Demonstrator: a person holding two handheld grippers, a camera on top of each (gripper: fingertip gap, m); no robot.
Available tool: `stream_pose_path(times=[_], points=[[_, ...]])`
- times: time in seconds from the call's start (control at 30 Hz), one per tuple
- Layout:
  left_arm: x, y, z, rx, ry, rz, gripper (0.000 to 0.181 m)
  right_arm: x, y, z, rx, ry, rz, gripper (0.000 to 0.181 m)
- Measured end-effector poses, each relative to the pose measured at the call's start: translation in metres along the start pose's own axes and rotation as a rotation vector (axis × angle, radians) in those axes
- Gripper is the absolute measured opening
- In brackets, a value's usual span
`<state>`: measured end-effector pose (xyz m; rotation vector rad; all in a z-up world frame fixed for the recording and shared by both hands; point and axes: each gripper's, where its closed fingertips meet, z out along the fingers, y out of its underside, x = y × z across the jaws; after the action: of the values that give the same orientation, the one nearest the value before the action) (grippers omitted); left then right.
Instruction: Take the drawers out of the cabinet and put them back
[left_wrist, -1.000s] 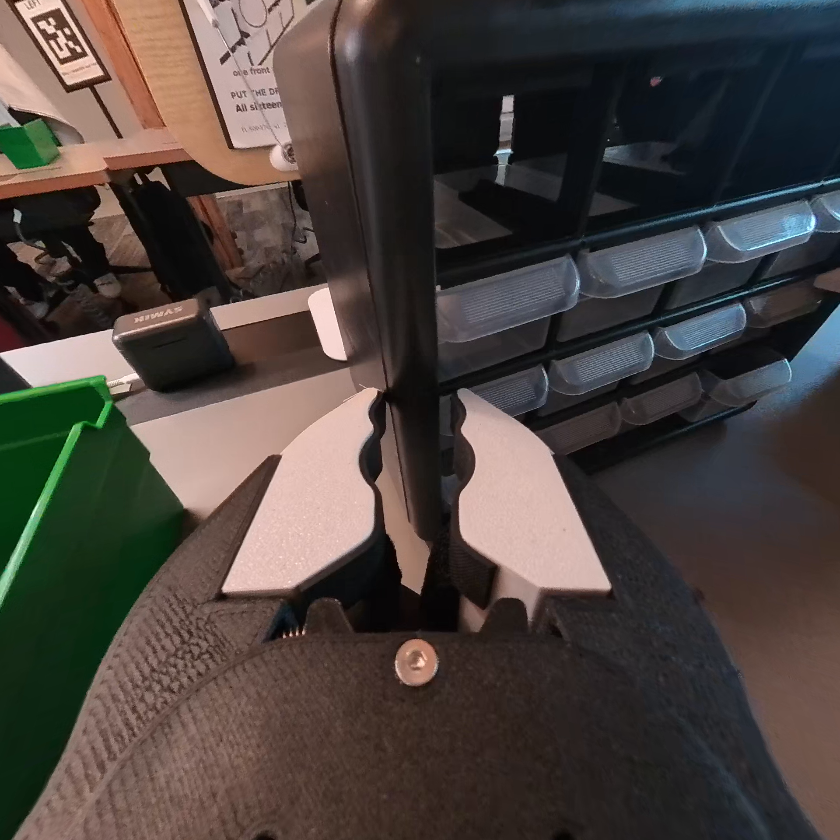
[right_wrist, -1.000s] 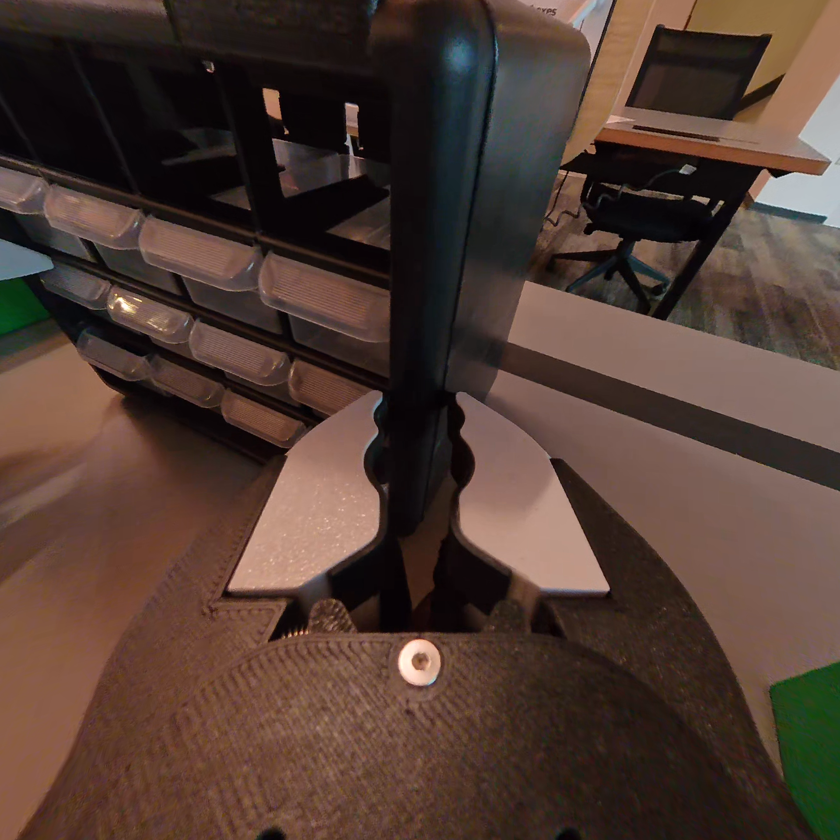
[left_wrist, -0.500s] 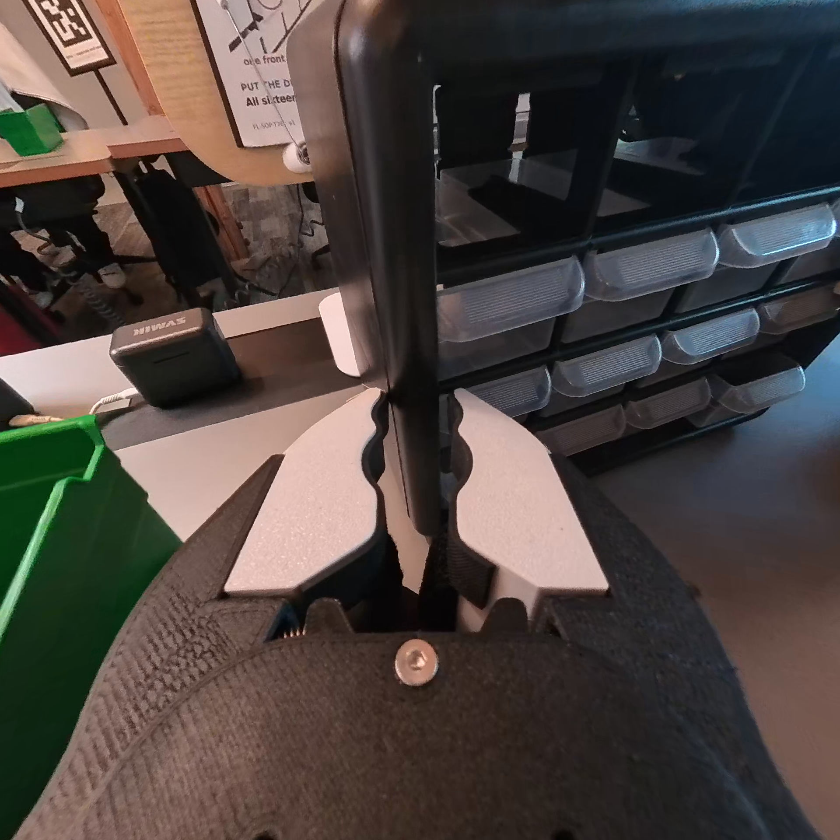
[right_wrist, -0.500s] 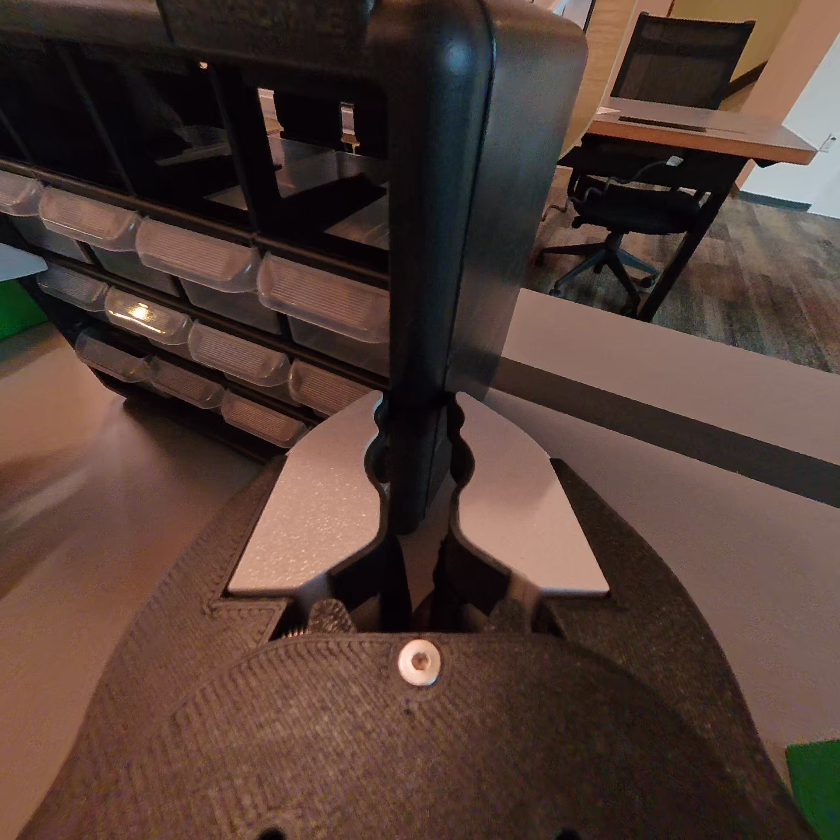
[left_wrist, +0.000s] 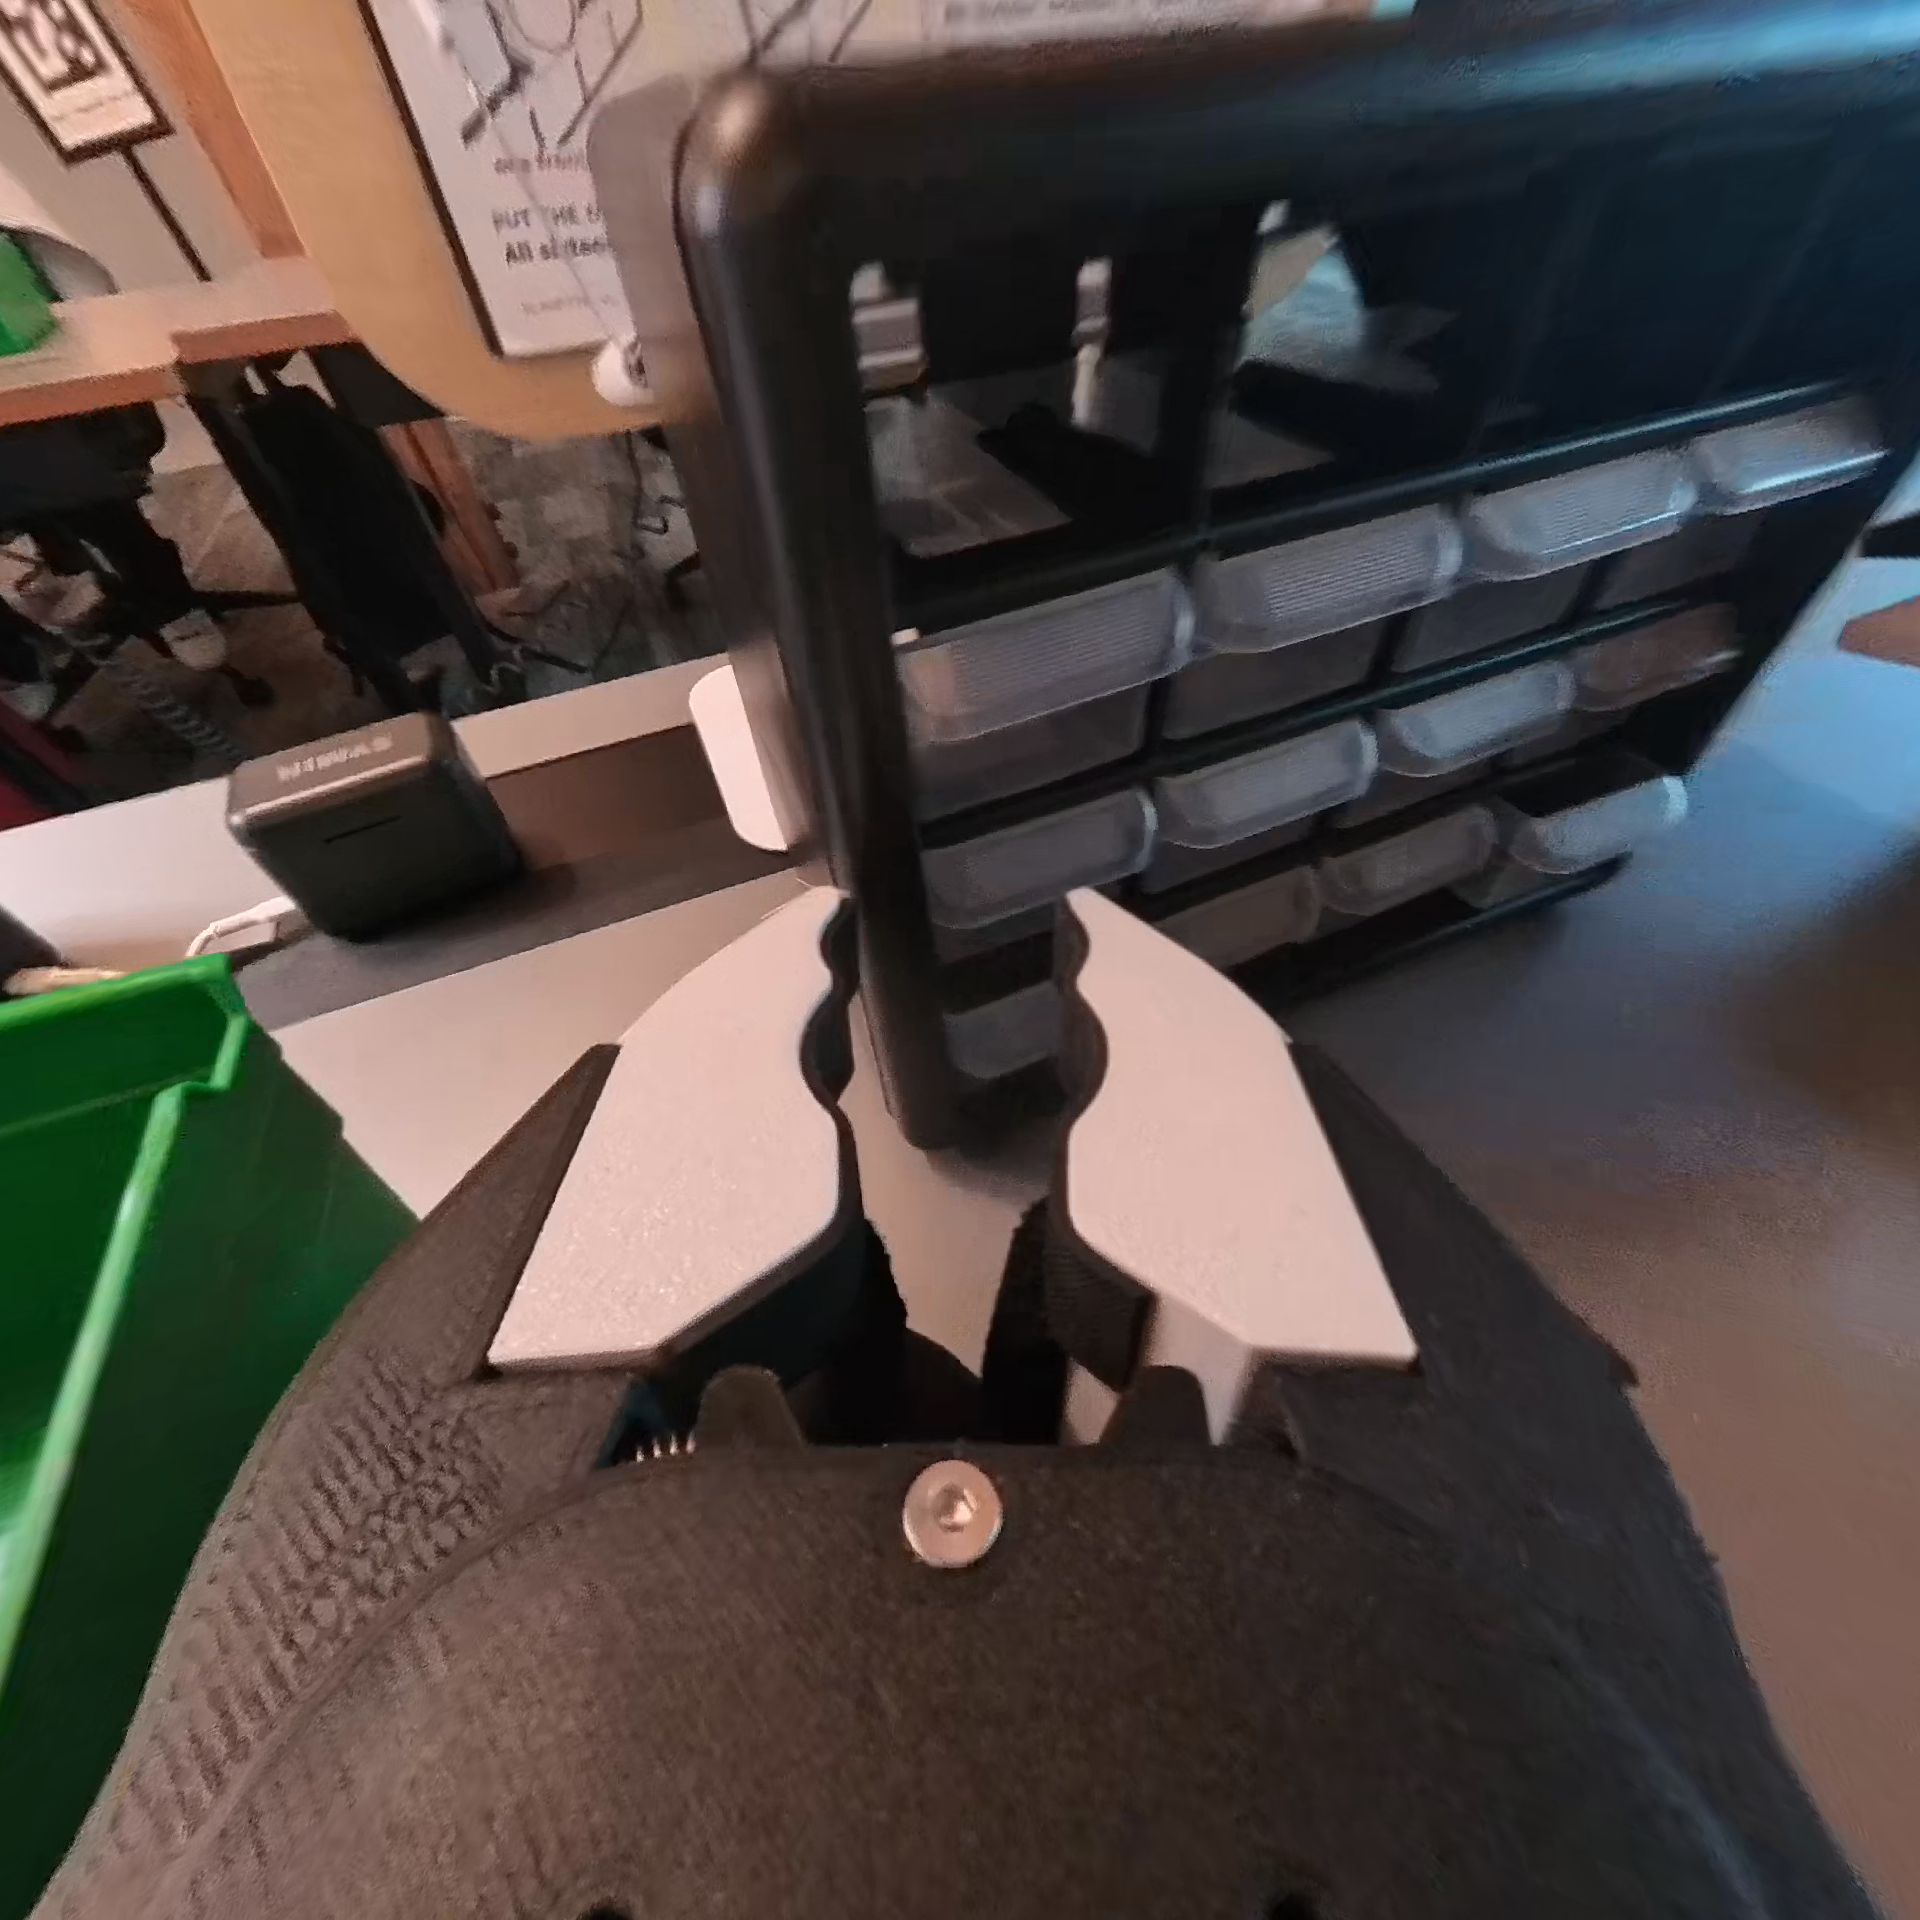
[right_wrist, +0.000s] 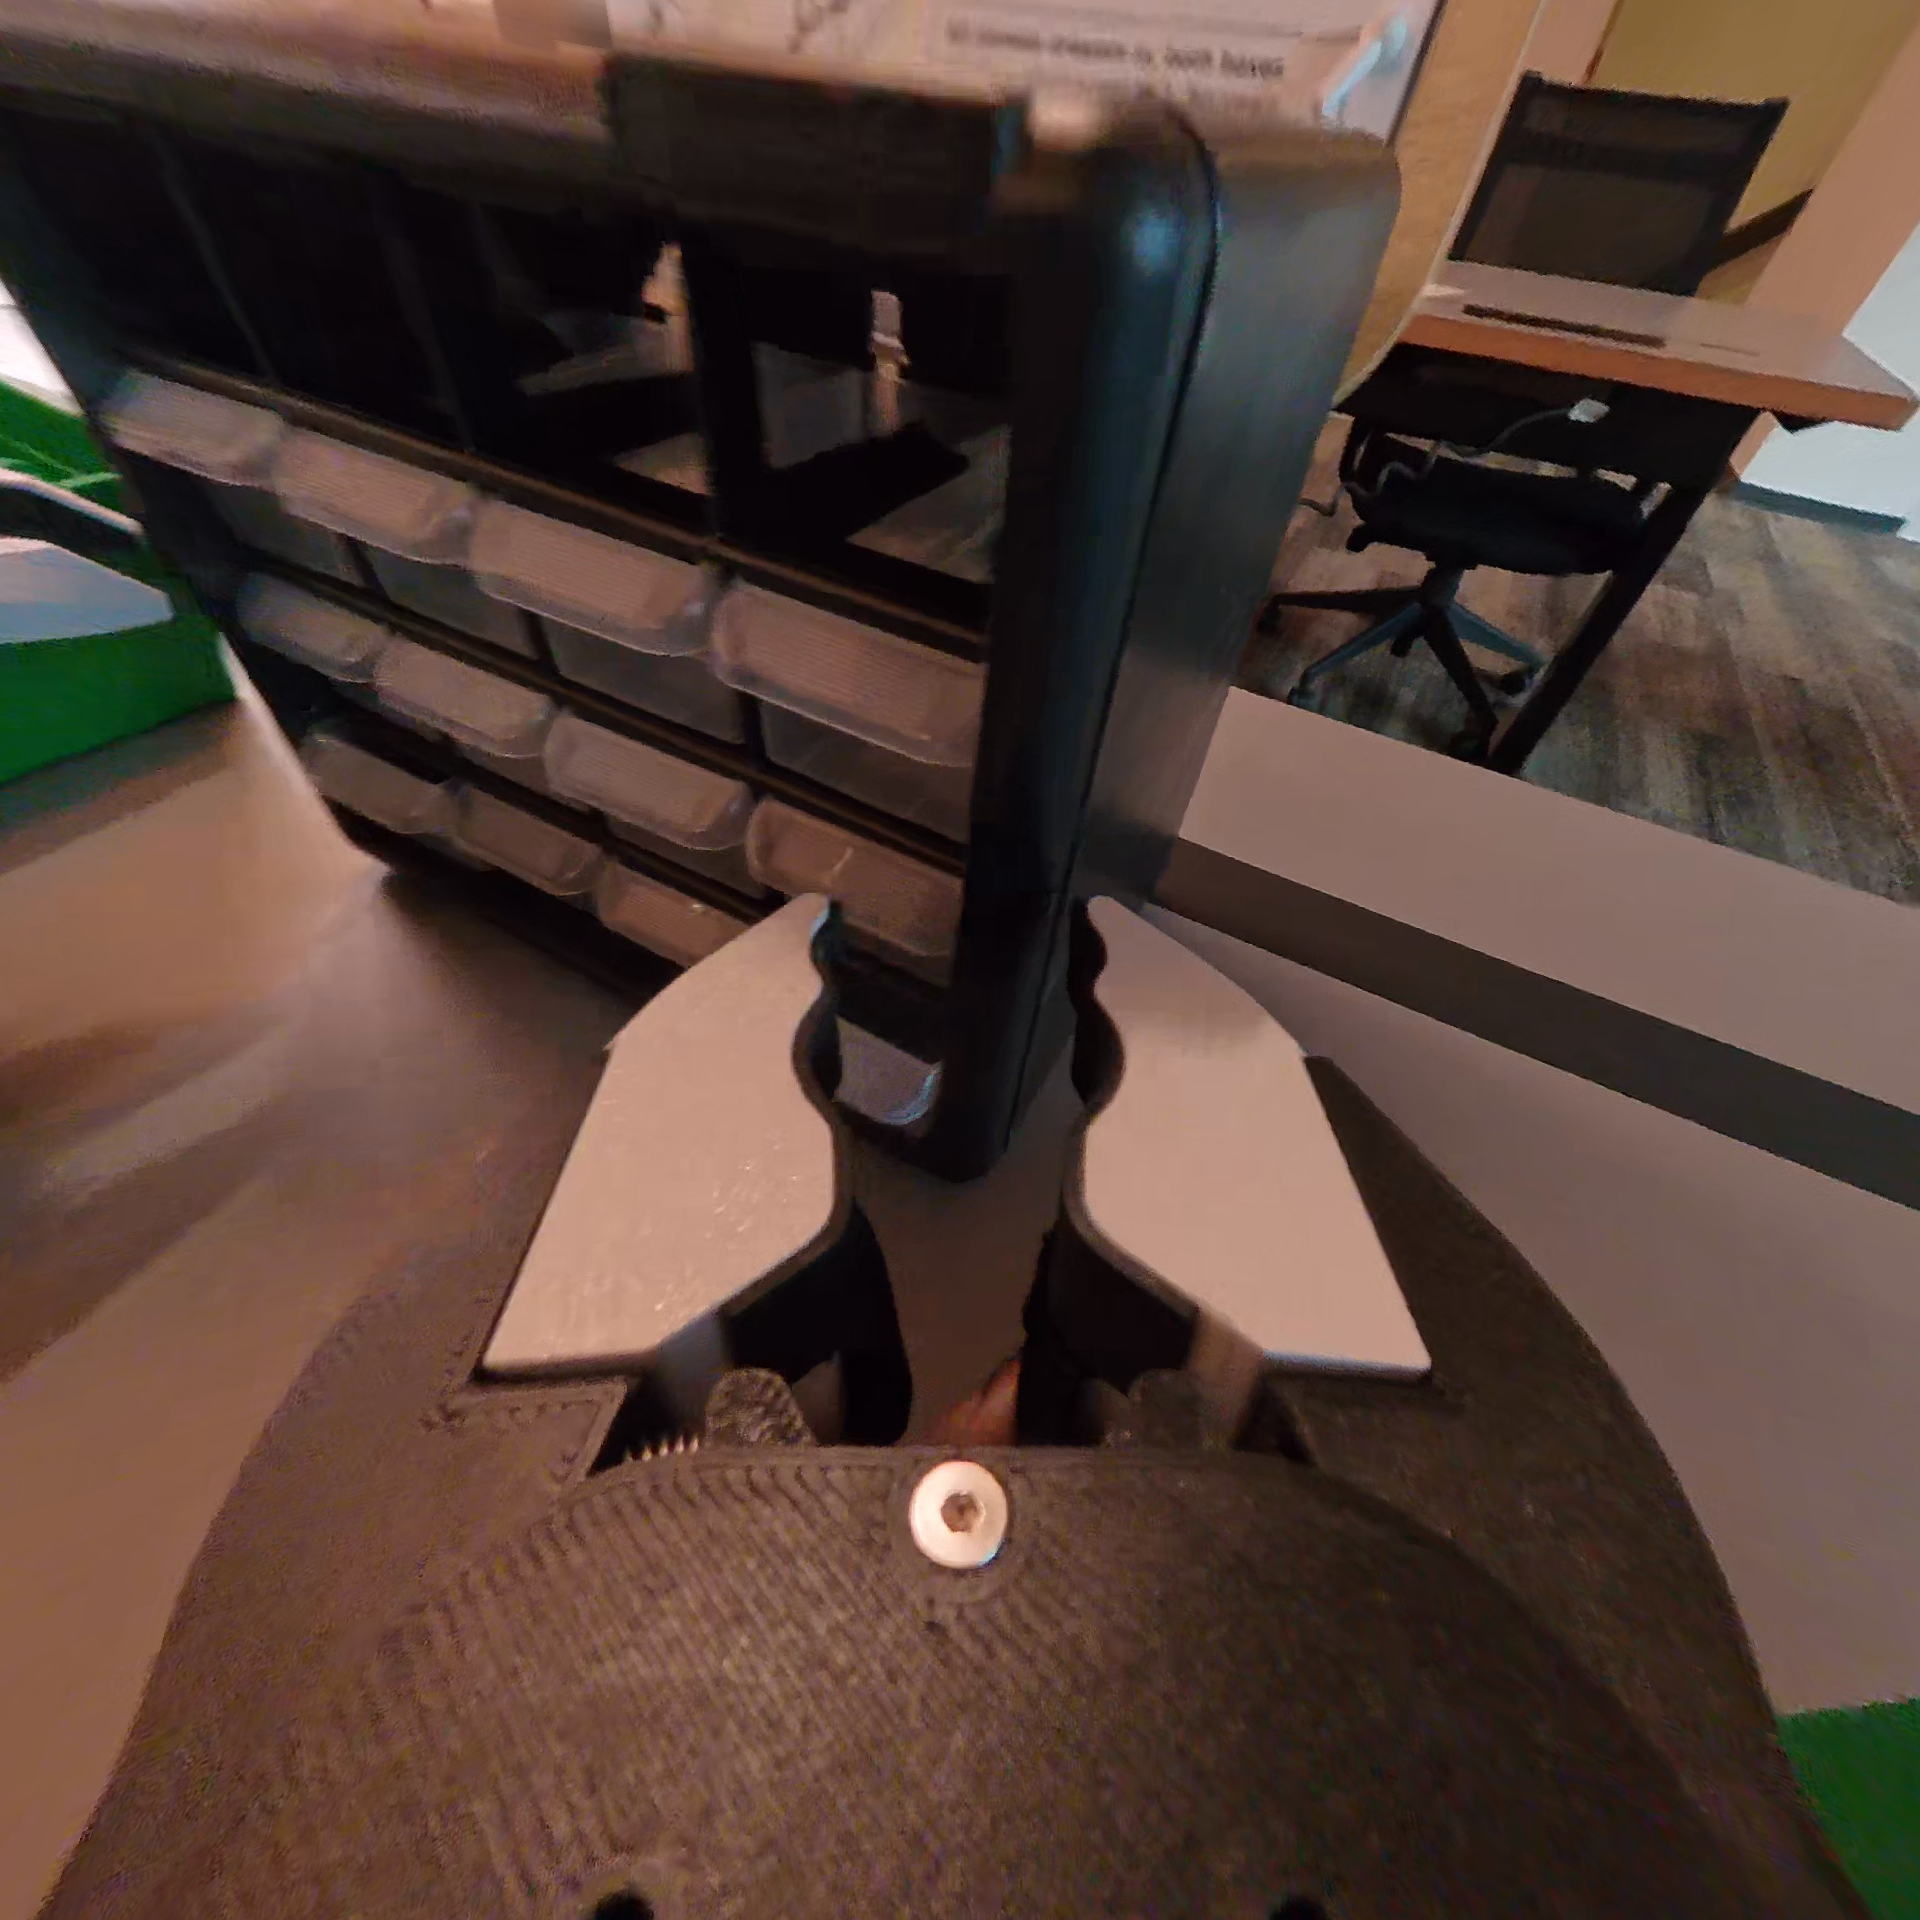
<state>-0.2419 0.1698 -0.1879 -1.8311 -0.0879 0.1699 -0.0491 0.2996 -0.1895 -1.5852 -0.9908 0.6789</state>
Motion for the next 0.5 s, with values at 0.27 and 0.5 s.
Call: stream_pose_path(times=[0.27, 0.5], points=[[0.038, -0.010, -0.133, 0.090, 0.095, 0.061, 0.066, -0.021, 0.022, -0.133, -0.171, -0.047, -0.127, 0.091], [0.013, 0.029, -0.228, 0.070, -0.034, 0.016, 0.067, 0.059, 0.078, -0.281, -0.402, 0.376, -0.086, 0.086]])
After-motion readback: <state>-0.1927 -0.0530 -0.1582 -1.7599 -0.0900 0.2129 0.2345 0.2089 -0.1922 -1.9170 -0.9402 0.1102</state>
